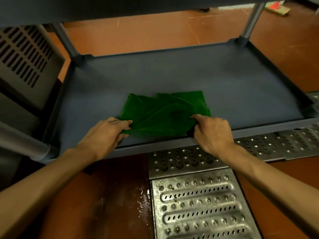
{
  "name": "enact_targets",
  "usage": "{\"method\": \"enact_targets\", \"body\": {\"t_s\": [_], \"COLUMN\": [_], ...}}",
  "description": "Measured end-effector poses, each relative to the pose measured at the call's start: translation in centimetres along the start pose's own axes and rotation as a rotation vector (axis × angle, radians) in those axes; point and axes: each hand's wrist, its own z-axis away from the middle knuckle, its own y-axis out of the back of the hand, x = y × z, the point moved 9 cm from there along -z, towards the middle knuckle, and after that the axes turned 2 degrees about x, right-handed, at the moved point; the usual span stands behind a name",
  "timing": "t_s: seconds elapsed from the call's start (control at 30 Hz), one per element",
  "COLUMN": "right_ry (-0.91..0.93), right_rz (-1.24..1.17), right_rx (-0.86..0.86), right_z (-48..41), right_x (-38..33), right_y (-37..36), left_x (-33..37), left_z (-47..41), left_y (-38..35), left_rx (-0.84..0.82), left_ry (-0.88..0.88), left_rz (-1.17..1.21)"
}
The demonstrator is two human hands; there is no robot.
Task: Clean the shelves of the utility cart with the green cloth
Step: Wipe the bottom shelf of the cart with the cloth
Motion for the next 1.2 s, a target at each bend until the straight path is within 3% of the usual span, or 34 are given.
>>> {"method": "enact_targets", "body": {"t_s": [0.43,0.67,0.97,1.1,1.2], "right_ry": [0.199,0.354,0.436,0.422,0.503], "right_rz": [-0.068,-0.232,-0.279,-0.323,-0.251], "right_rx": [-0.115,-0.161,-0.243,-0.069,-0.12], "right_z": [0.7,1.0,0.8,-0.7,-2.2], "right_x": [-8.4,-12.2,-12.3,-13.1,-16.4], "right_y": [-2.4,-3.3,-4.6,-2.8,-4.3], "left_x": [-4.2,-5.5,-3.2,-3.7,-4.3], "left_z": [8.3,11.6,12.1,11.2,10.8], "left_y": [2.2,3.8,0.8,0.4,1.0], "left_rx": [-0.097,-0.12,-0.041,0.048,0.127], "left_ry": [0.232,0.364,0.458,0.551,0.557], "left_rz": [0.002,-0.099,-0.024,0.163,0.235]}}
